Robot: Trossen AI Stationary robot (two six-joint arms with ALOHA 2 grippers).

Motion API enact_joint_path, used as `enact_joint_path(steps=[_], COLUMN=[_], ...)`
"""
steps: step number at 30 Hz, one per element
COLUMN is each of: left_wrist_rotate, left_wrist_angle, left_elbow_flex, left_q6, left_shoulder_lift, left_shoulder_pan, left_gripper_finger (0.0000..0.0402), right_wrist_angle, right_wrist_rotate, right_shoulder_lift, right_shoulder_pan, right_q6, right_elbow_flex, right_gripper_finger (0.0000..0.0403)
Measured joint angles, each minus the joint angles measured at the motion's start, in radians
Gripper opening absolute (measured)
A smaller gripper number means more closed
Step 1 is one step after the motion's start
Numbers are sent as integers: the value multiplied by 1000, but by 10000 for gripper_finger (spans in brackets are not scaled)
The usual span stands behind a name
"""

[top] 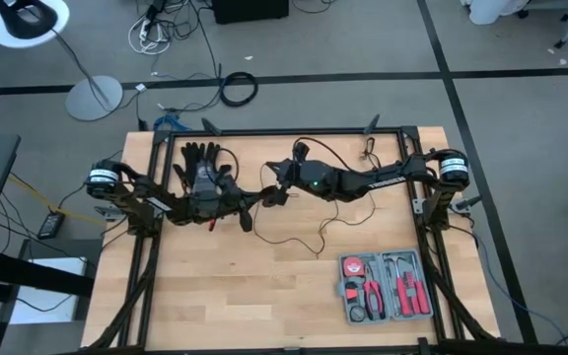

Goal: Coil cords
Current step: Coil the black wire

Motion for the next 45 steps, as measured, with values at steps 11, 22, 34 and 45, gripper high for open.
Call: enact_joint_path(steps=[11,22,34,45], left_wrist_rotate=[-41,-127,-170,-199], left_wrist_angle=[72,194,137,-101], left_elbow_flex=[1,0,31,72], left_q6=[23,48,44,66], left_shoulder_lift=[0,0,0,1], left_shoulder_pan=[0,3,55,55], left_gripper_finger=[0,0,0,0], right_wrist_angle=[-346,-529,-147,-157], right_wrist_rotate=[268,-41,-294,-323], right_shoulder_lift=[-30,-22,199,207], right_shoulder_pan=[-5,-4,31,34], right_q6=[126,381,348,220], right_elbow_flex=[7,-9,37,139], right_gripper_finger=[0,0,0,0])
